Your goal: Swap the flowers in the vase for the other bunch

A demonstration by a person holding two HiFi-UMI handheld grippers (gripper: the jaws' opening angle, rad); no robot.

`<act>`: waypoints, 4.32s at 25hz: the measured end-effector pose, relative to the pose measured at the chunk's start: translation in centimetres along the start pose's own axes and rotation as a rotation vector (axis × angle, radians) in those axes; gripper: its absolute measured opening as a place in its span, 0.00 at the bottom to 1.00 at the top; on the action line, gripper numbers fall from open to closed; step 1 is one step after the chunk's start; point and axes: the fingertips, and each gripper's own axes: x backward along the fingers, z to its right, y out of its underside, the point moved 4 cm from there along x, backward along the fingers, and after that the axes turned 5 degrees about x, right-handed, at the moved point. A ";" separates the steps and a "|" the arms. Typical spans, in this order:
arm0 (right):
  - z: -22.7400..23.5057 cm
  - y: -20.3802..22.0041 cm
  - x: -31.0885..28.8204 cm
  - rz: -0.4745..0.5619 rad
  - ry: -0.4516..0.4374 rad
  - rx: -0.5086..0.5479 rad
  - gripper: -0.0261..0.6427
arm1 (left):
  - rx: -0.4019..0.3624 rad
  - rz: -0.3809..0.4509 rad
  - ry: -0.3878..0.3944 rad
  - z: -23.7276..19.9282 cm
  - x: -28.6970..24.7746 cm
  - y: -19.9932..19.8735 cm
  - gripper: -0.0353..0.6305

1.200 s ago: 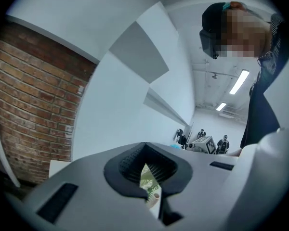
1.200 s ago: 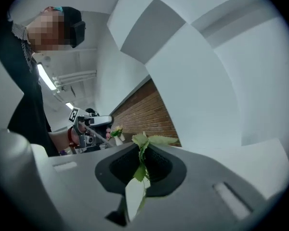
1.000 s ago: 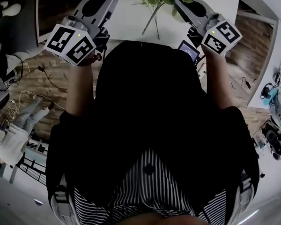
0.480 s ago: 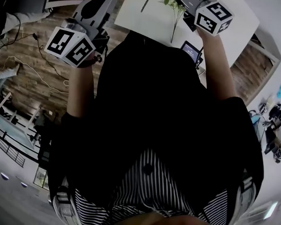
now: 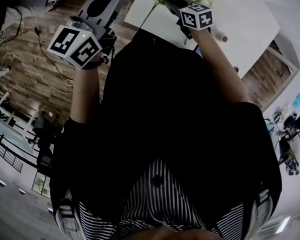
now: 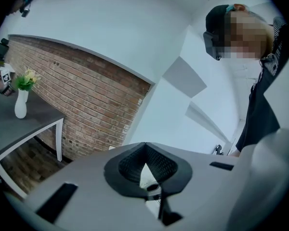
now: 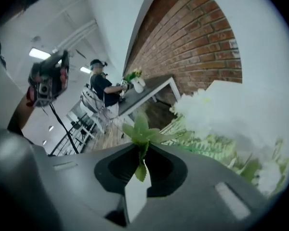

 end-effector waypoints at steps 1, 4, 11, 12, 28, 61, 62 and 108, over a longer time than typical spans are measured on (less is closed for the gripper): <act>-0.1 1.2 -0.8 -0.053 0.004 -0.005 0.08 | 0.000 -0.006 0.003 0.0 -0.1 0.0 0.06; 0.3 3.9 -2.3 -0.142 0.010 -0.070 0.09 | -0.002 -0.026 0.010 0.1 -0.4 0.0 0.06; 0.9 5.4 -3.5 -0.195 0.024 -0.038 0.15 | -0.008 -0.048 0.011 0.0 -0.6 0.1 0.06; 0.9 5.3 -3.3 -0.184 0.023 -0.049 0.17 | -0.009 -0.050 0.012 0.0 -0.6 0.1 0.06; 4.5 7.9 9.3 -0.103 0.367 -0.243 0.40 | -0.024 -0.081 0.158 1.6 -5.6 0.5 0.06; 9.7 7.9 8.3 -0.120 0.370 -0.479 0.08 | 0.001 -0.097 0.175 1.2 -5.9 0.8 0.06; 9.4 7.3 9.0 -0.095 0.368 -0.476 0.08 | -0.003 -0.102 0.183 1.4 -6.1 0.8 0.06; 3.4 5.0 31.9 0.552 0.897 -0.014 0.09 | -0.194 -0.263 0.467 12.7 -14.2 1.6 0.06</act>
